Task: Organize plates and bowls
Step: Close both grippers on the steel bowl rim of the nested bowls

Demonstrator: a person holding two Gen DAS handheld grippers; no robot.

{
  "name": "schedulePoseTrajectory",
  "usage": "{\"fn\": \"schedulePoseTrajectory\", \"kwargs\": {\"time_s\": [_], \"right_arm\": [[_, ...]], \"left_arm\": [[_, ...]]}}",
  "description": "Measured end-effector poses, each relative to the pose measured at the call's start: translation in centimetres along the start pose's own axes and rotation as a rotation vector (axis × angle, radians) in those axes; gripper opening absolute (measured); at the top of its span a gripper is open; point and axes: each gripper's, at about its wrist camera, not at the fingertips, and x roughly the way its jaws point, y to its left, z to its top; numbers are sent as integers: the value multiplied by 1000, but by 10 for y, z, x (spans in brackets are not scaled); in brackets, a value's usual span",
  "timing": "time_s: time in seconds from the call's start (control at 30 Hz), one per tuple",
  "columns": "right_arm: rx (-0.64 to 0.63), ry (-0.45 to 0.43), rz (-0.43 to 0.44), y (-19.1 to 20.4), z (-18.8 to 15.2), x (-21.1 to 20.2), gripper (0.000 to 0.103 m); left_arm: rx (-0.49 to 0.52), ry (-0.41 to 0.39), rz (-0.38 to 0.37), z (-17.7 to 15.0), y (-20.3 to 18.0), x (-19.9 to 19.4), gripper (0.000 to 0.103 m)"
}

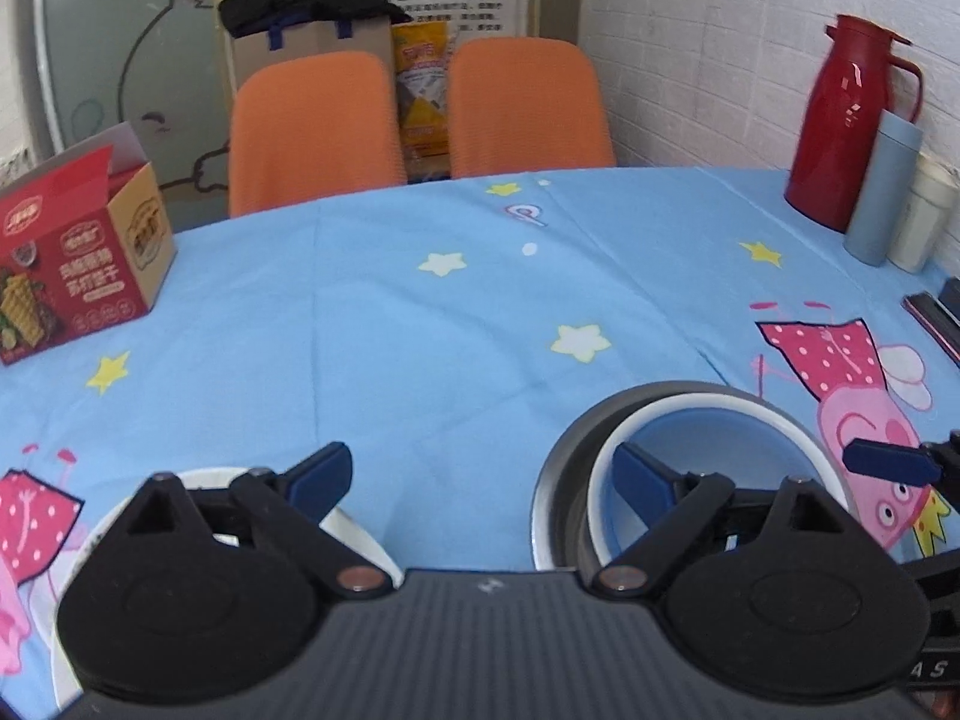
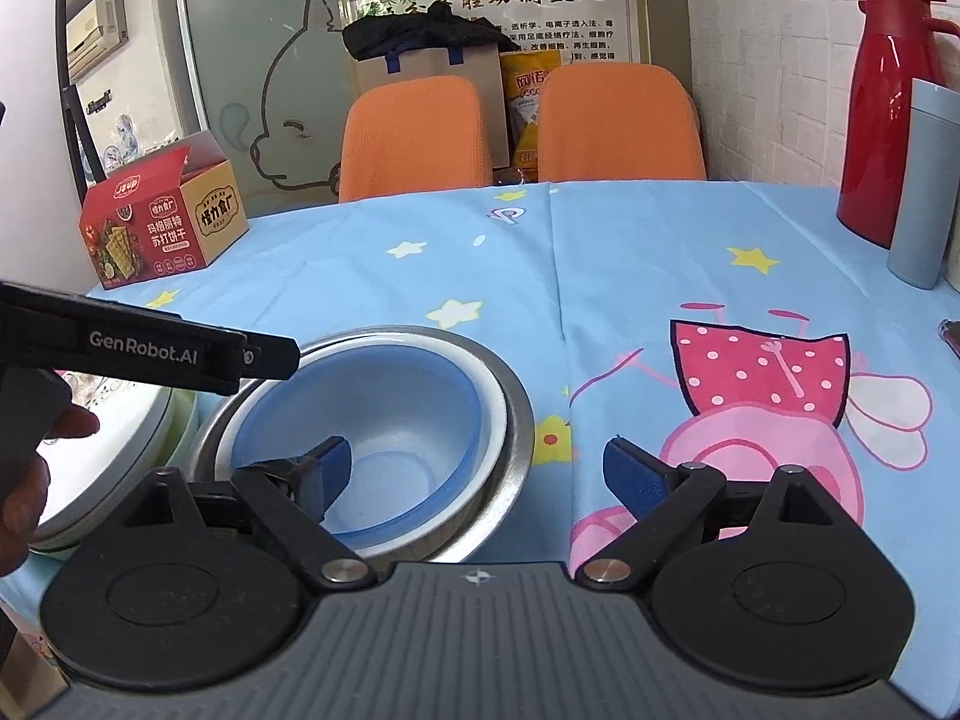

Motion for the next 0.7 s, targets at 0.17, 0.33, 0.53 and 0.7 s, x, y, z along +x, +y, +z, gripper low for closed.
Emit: {"fn": "schedulePoseTrajectory", "kwargs": {"time_s": [0.17,0.33,0.53,0.7], "right_arm": [[4,24,1,-2,-3,8,103],[14,41,21,-1,-2,20,103],[14,49,23,-1,-2,27,103],[28,38,20,-2,-3,25,103]], "left_arm": [[132,47,-108,2,5,15,90],[98,104,-143,9,6,31,90],[87,145,-147,9,-4,46,90],[130,188,-122,11,-14,45,90]]}}
